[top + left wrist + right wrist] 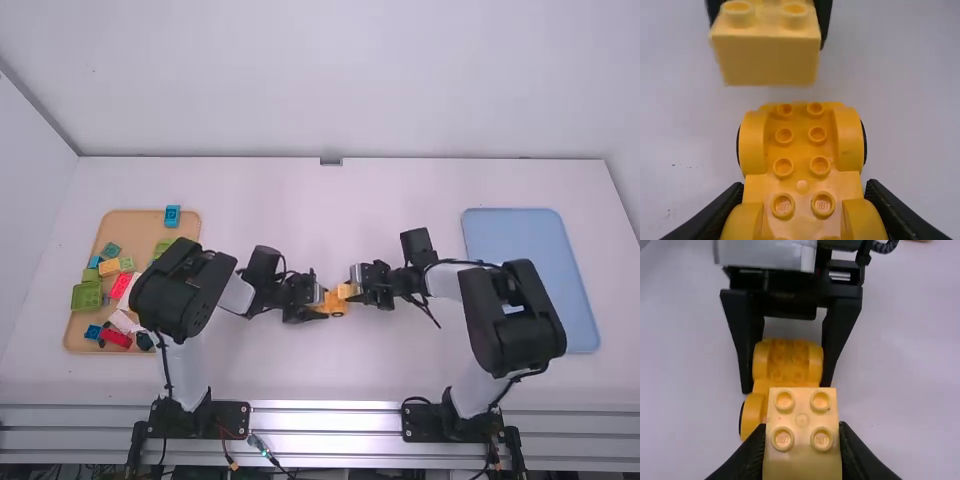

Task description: Assemble lego blocks to make yellow taxi

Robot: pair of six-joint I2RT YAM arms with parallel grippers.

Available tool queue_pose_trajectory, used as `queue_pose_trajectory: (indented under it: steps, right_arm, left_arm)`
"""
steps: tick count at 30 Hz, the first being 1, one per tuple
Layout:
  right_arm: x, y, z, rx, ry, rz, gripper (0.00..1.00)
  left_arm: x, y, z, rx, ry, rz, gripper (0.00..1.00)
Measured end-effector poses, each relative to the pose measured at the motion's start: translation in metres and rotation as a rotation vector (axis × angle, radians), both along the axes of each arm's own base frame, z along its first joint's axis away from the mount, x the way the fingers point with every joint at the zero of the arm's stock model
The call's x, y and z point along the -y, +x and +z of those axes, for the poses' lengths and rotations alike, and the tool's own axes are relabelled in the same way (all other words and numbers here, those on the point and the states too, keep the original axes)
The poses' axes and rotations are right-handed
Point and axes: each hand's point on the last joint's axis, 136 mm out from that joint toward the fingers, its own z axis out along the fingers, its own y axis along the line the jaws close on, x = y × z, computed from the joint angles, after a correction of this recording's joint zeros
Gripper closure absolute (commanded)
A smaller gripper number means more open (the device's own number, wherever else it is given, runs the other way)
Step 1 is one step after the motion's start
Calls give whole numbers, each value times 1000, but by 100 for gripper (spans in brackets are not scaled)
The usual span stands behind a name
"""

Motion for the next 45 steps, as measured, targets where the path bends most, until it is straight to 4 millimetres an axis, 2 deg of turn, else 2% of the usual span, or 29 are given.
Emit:
queue_pose_trajectory:
  steps: [8,13,16,19,20,26,35,38,42,45]
  right_arm:
    - [-12,5,0,-23,-12,-35,94]
    - [-8,22,5,5,10,-86,94]
    - [-5,32,-1,-22,19,-135,95]
    - [-2,27,-8,-80,-1,-151,95]
    - [0,26,-12,-103,-23,-163,98]
    - [2,29,-13,-140,-87,-164,100]
    - [7,35,-10,-88,-103,-139,100]
    - [7,39,-15,-75,-99,-137,100]
    - [7,28,-25,-137,-97,-120,100]
    - [7,28,-23,-146,-103,-119,100]
  left_arm:
    - [3,27,2,11,40,31,62]
    - [12,42,1,0,15,12,61]
    - [17,48,1,-11,-4,-4,60]
    - [17,48,1,-12,-6,-6,58]
    - [17,48,1,-11,-7,-7,58]
    - [17,47,1,-16,-5,-7,58]
    - [17,40,0,-28,-8,-40,58]
    - [17,40,0,-20,-9,-45,56]
    - [18,40,0,-17,-11,-47,54]
    - [18,40,1,-18,-11,-47,54]
